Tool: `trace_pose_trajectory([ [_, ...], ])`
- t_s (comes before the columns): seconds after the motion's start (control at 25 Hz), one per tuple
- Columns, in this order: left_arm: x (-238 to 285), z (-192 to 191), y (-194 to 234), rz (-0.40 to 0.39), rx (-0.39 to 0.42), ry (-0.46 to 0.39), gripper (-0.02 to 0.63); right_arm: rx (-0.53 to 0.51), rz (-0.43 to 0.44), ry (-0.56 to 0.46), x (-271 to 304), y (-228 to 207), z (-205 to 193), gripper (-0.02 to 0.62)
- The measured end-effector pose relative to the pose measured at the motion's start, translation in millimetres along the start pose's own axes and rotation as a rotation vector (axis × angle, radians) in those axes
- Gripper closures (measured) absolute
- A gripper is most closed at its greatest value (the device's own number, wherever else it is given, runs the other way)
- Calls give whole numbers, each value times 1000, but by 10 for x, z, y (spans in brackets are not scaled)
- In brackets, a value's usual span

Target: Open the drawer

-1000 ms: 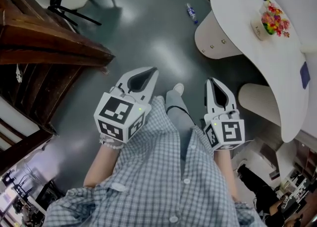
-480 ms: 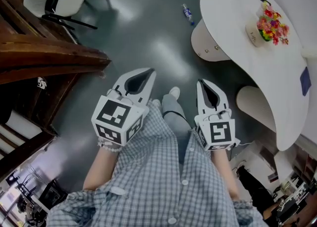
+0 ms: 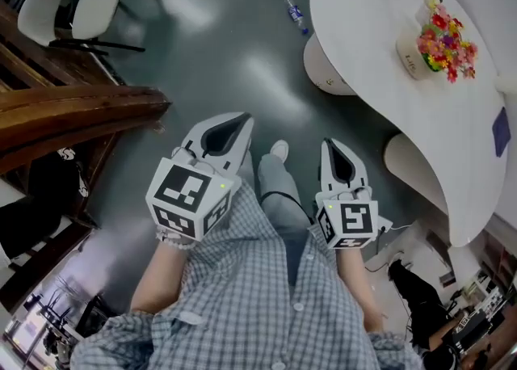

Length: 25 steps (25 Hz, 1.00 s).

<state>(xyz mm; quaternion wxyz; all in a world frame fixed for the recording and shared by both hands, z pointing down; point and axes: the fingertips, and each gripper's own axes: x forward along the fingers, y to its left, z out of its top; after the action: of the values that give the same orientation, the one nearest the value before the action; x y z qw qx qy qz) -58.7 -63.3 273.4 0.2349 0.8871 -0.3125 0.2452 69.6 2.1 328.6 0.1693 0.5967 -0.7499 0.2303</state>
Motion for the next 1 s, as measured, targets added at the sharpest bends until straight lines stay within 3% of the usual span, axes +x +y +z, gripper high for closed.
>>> trace_pose_trajectory([
  [0.36, 365, -115, 232, -111, 38, 60, 601, 36, -128, 22, 414, -269, -177, 588],
  [0.68, 679, -407, 577, -131, 79, 89, 601, 41, -205, 52, 982, -557, -465, 586],
  [1.0, 940, -627, 591, -161, 65, 75, 601, 31, -262, 77, 1380, -805, -767, 586],
])
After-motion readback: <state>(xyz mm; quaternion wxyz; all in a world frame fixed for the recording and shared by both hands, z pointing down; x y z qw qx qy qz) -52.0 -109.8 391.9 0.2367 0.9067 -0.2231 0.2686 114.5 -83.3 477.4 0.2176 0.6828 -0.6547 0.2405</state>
